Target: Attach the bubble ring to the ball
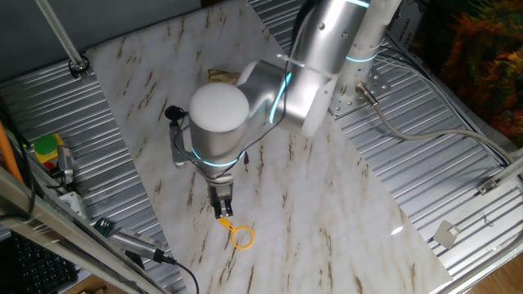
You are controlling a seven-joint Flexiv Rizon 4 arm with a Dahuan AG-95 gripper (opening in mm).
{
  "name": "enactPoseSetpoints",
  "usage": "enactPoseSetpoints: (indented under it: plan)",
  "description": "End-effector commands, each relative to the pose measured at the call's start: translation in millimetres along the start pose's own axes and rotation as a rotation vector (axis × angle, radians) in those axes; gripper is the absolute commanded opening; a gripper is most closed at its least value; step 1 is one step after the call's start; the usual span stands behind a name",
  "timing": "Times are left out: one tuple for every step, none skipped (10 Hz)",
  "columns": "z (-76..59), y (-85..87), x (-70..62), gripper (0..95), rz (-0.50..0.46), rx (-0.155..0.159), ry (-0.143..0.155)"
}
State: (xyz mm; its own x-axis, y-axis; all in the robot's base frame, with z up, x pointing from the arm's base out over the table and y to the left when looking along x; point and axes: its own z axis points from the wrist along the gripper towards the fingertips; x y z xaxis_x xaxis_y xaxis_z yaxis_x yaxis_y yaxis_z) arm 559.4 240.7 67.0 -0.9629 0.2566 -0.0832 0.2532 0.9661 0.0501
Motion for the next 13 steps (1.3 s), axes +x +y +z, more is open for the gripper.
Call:
enactPoseSetpoints:
  plan:
    - [1.3,0.4,4.0,0.0,0.000,0.000,-0.002]
    - [3.8,3.8,5.1,0.0,0.000,0.000,-0.002]
    - [6.5,8.5,5.6,0.0,0.000,0.000,-0.004]
    - [11.0,17.9,5.9,0.0,0.000,0.006,-0.007]
    - [12.3,19.7,5.0,0.0,0.000,0.007,-0.007]
    - [16.8,25.1,2.1,0.0,0.000,0.005,-0.004]
    - [17.7,26.3,1.6,0.0,0.000,0.004,-0.004]
    - [18.1,26.7,2.6,0.0,0.000,0.004,-0.003]
    - [18.9,26.7,4.6,0.0,0.000,0.005,-0.001]
    - [20.0,26.9,6.7,0.0,0.000,0.003,0.000]
    - [20.5,27.3,7.0,0.0,0.000,0.007,0.004]
    - [20.9,27.7,7.1,0.0,0.000,0.005,0.002]
    - [22.8,29.5,6.5,0.0,0.000,0.007,0.001]
